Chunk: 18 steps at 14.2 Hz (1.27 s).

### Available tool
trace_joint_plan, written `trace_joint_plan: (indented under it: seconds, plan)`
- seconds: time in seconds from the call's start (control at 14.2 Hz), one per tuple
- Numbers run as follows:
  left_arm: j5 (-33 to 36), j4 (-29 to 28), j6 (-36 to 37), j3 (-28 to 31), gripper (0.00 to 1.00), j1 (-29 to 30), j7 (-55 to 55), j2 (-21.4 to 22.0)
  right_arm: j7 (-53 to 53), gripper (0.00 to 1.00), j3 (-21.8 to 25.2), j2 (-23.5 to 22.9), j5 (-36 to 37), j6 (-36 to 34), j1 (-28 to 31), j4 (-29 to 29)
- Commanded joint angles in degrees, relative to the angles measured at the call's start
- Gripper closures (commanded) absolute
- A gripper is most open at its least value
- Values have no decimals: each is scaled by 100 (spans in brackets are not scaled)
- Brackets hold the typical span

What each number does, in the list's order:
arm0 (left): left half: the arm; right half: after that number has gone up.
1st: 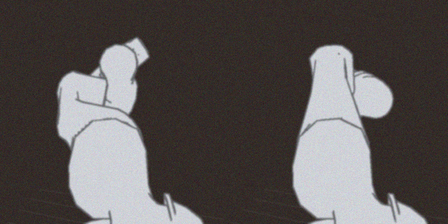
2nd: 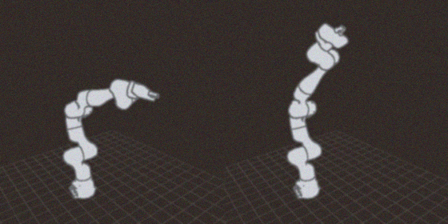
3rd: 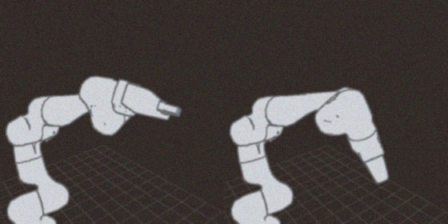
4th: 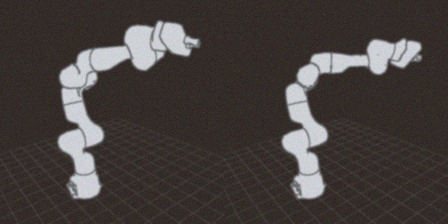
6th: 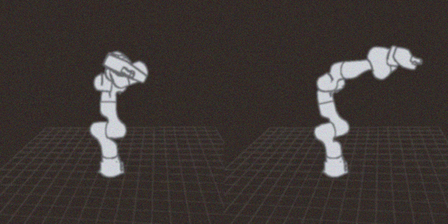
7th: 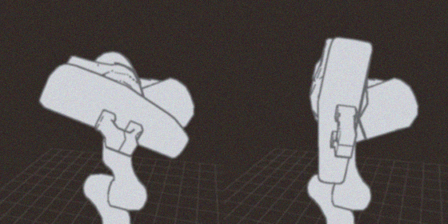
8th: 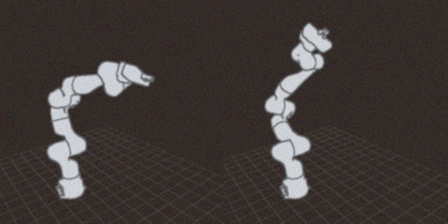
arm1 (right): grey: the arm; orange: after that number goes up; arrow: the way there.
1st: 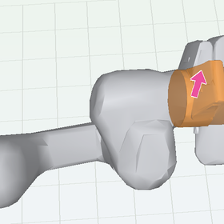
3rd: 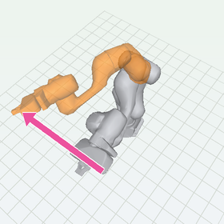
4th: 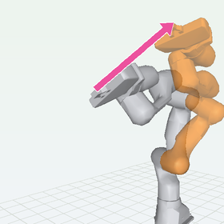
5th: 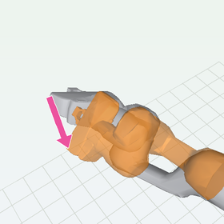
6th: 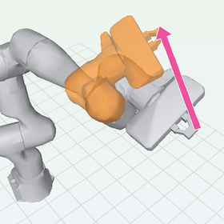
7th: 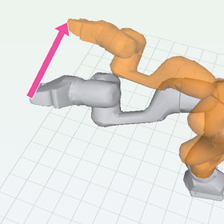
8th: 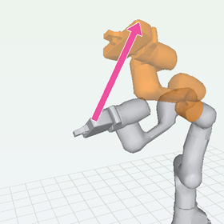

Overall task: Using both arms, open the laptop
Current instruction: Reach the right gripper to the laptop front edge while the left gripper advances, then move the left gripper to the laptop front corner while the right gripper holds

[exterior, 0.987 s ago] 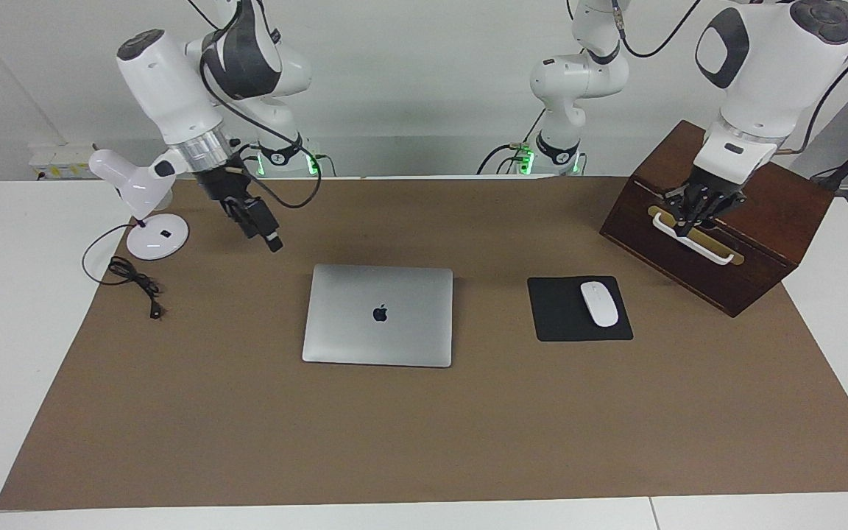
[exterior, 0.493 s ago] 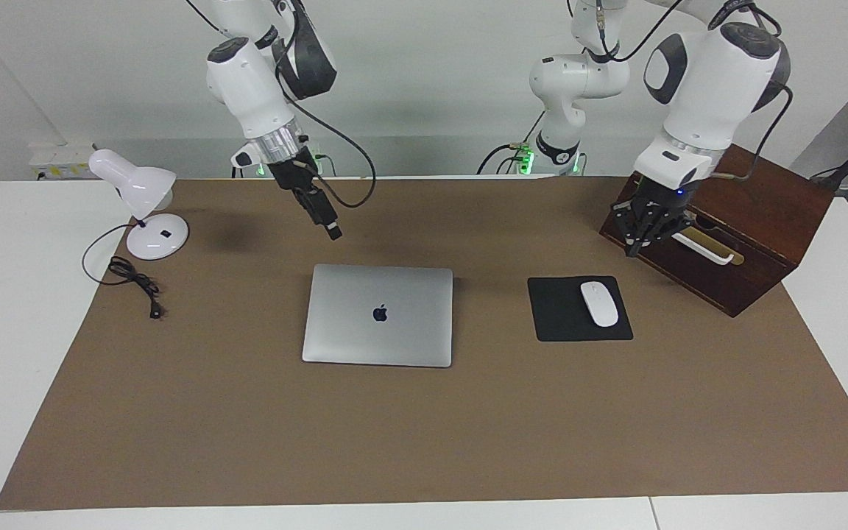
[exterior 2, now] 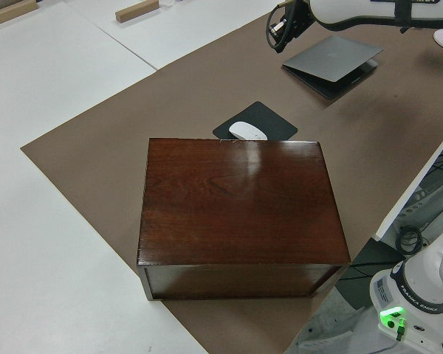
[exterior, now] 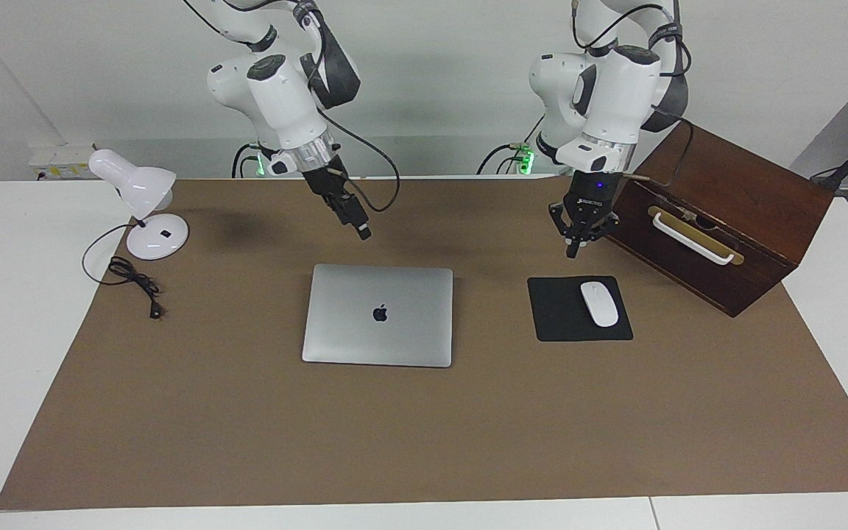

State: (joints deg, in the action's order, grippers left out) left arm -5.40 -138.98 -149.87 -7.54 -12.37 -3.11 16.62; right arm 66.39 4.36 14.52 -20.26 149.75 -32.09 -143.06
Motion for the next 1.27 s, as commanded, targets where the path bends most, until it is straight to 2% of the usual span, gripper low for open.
trace_joint_plan:
  seconds: [0.0, 0.28, 0.49, 0.85, 1.2]
  plan:
    - [-93, -866, -690, 86, 100, -353, -111, 570, 76, 0, 21, -326, -224, 265, -193, -37]
    - [-101, -1508, -1762, 86, 100, -784, -76, 693, 76, 0, 13, -871, -337, 923, -368, -28]
    - [-93, -1588, -2185, 86, 100, -978, -67, 597, -3, 0, 12, -1126, -373, 1170, -369, -20]
    - [-101, -1834, -3687, 86, 100, -1417, -76, -192, -109, 0, 12, -1232, -373, 1284, -360, 7]
    - [-101, -1896, -4891, 95, 100, -1874, -120, -1089, -109, 0, 21, -1522, -373, 1767, -334, 129]
